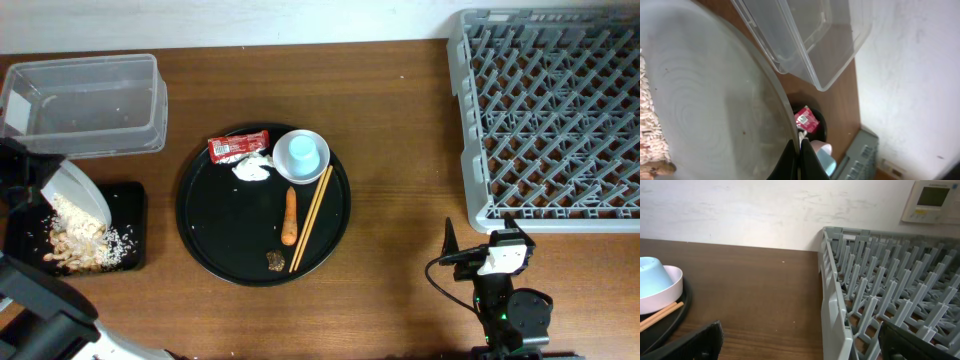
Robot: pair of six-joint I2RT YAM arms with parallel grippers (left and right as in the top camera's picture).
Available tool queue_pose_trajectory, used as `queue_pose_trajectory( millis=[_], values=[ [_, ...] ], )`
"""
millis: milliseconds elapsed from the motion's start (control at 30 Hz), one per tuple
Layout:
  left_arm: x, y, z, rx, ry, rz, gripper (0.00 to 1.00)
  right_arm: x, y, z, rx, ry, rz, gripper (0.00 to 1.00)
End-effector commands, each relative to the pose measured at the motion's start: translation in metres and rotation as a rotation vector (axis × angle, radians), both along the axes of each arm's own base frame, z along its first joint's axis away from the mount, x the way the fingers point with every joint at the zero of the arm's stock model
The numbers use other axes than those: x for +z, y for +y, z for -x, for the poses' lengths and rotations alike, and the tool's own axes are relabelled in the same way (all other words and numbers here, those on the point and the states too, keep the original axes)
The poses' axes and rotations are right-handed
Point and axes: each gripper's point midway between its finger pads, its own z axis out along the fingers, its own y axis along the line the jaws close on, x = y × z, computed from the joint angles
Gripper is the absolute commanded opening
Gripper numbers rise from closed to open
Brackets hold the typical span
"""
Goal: Sort waste into correct bins and load items into the dishwasher rack
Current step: 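Tilt the plate with the left gripper, dumping rice onto black tray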
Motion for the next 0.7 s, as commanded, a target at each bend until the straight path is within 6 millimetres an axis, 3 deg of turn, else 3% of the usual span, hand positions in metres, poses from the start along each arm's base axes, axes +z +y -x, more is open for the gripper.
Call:
queue_pose_trajectory(
  millis=[0,133,400,500,567,667],
  values=[
    [0.028,0.004,0.005,-0.002,-0.095,0.025,0.01,-0.003,0.0,0.0,-0.002,0.002,0.003,0.98],
    [0.019,0.024,0.016,0.067,-0.031,-0.02,0.01,-0.003,0.0,0.0,-0.002,0.002,0.003,0.98],
    [0.038,0.017,0.009,0.03,-0.152,0.054,0.01,-0.003,0.0,0.0,-0.002,0.002,0.003,0.98],
    [0.048,0.006,0.007,-0.006,-0.205,0.112,0.01,-0.003,0.0,0.0,-0.002,0.002,0.003,0.98],
    [0.042,0.015,0.007,0.01,-0.183,0.053,0.01,-0.003,0.0,0.0,-0.002,0.002,0.003,0.98],
    [0.04,0.014,0.011,0.017,-0.165,0.069,0.01,-0.003,0.0,0.0,-0.002,0.002,0.003,0.98]
  ],
)
